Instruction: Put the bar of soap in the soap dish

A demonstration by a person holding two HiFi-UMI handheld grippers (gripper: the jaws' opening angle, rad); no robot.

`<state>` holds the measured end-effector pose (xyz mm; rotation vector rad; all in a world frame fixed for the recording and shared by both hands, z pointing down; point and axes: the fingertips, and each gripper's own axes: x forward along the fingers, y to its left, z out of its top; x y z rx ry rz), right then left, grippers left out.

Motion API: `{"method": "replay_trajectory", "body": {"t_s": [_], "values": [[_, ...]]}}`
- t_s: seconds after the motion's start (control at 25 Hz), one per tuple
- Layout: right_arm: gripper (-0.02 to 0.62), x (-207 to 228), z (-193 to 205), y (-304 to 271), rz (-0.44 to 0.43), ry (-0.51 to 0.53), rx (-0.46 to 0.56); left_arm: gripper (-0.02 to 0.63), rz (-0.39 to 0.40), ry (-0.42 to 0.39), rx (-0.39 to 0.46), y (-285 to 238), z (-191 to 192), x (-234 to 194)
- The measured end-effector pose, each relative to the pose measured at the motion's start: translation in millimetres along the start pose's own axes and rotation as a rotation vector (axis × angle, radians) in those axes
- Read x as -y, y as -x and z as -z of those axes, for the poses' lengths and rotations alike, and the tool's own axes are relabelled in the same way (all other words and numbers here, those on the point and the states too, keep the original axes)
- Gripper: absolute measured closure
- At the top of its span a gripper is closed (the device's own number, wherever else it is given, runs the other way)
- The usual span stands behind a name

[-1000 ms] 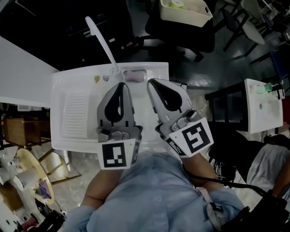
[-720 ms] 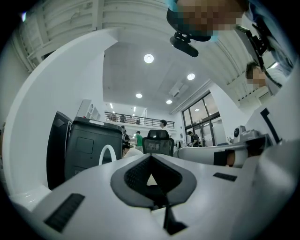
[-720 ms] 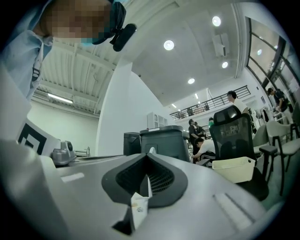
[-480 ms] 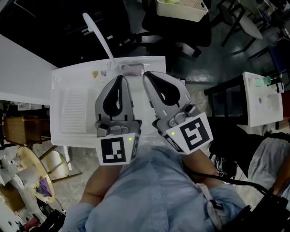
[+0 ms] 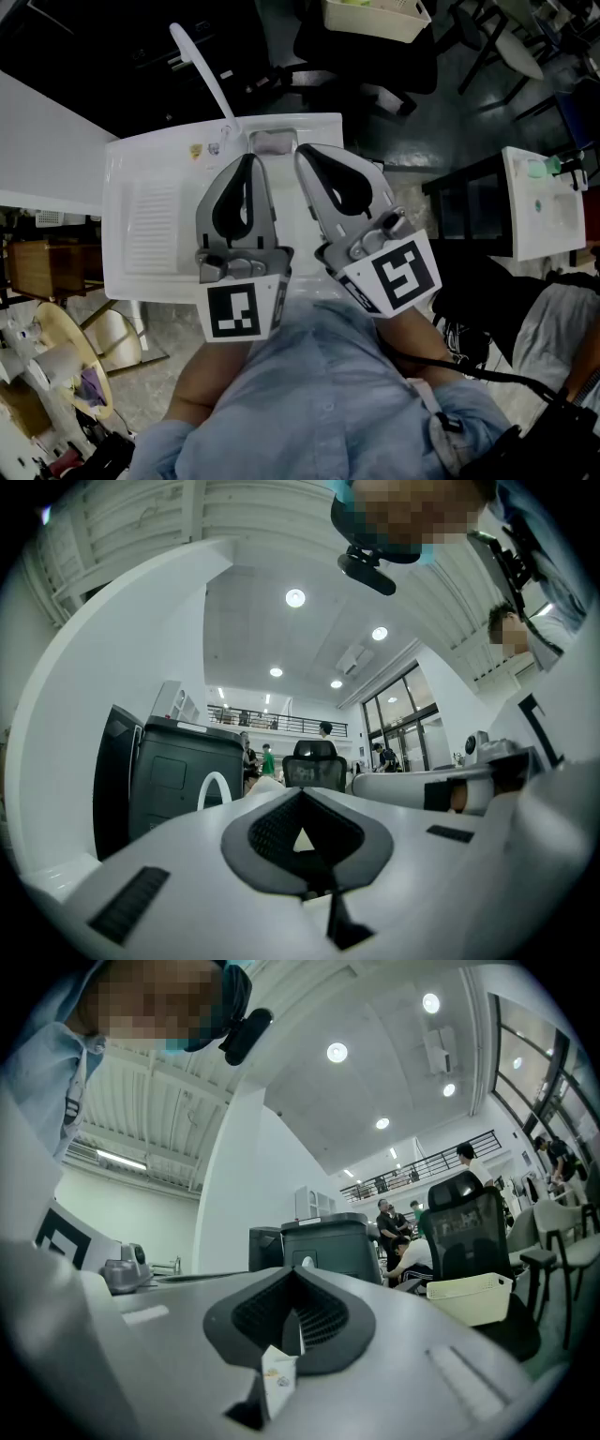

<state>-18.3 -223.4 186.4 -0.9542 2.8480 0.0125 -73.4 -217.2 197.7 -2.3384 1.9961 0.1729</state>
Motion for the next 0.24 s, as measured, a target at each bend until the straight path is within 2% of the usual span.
{"method": "replay_trajectory", "body": {"t_s": [0.24], "values": [[0.595, 3.9, 5.6, -4.4, 0.001, 0.0, -0.006, 0.6, 0.004, 0.001, -0.001, -4.8, 3.6, -2.1]]}}
